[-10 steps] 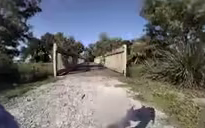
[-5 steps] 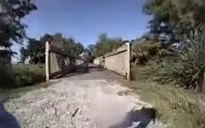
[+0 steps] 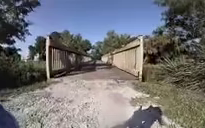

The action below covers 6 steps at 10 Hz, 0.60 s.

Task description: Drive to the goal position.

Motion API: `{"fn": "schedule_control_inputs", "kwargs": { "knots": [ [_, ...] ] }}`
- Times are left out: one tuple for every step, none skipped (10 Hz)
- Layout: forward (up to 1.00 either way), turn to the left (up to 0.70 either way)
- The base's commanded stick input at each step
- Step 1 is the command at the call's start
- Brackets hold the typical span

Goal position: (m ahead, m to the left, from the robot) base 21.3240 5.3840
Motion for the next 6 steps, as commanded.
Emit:
{"fn": "schedule_control_inputs", "kwargs": {
  "knots": [
    [1.0, 0.0],
    [1.0, 0.0],
    [1.0, 0.0],
    [1.0, 0.0],
    [1.0, 0.0],
    [1.0, 0.0]
  ]
}}
